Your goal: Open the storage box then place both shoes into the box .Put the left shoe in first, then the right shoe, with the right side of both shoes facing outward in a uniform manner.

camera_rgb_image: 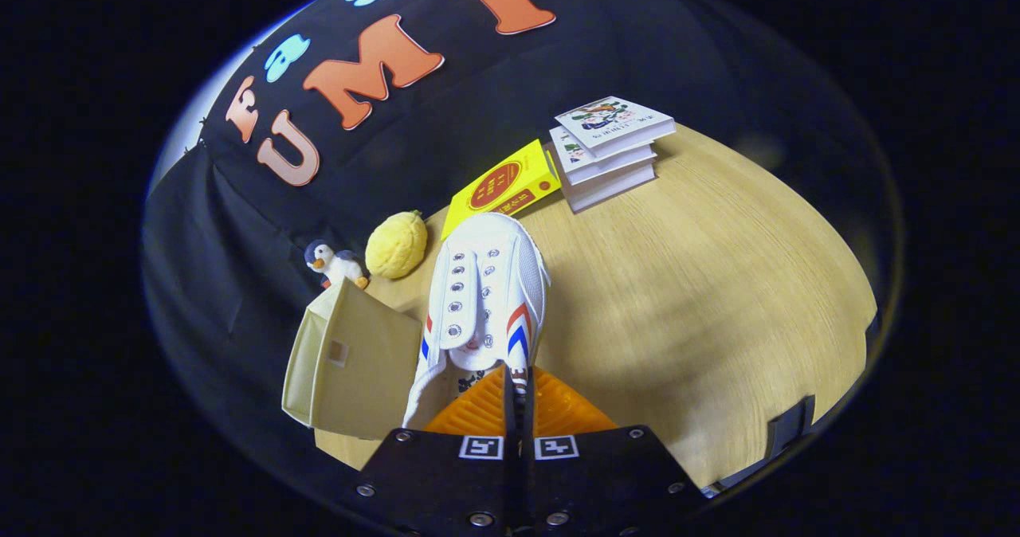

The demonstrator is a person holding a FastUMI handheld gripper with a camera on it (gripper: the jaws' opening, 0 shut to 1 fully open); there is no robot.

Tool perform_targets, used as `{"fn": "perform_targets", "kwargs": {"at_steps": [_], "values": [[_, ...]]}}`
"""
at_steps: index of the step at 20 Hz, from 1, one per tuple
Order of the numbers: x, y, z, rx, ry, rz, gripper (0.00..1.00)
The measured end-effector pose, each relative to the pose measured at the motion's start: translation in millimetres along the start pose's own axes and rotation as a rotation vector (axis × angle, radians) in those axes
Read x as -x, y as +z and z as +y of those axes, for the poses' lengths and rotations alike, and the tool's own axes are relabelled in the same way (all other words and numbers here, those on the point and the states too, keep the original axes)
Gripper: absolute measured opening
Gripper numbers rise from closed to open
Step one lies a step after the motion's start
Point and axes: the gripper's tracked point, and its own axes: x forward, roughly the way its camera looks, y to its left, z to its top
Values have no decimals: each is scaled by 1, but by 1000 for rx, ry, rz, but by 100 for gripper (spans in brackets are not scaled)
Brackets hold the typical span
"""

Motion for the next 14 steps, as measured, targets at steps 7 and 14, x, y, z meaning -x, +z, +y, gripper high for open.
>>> {"fn": "perform_targets", "kwargs": {"at_steps": [7, 14], "values": [[3, -8, 135, 44, 12, -56, 0], [-26, -35, 237, 93, -3, -45, 0]]}}
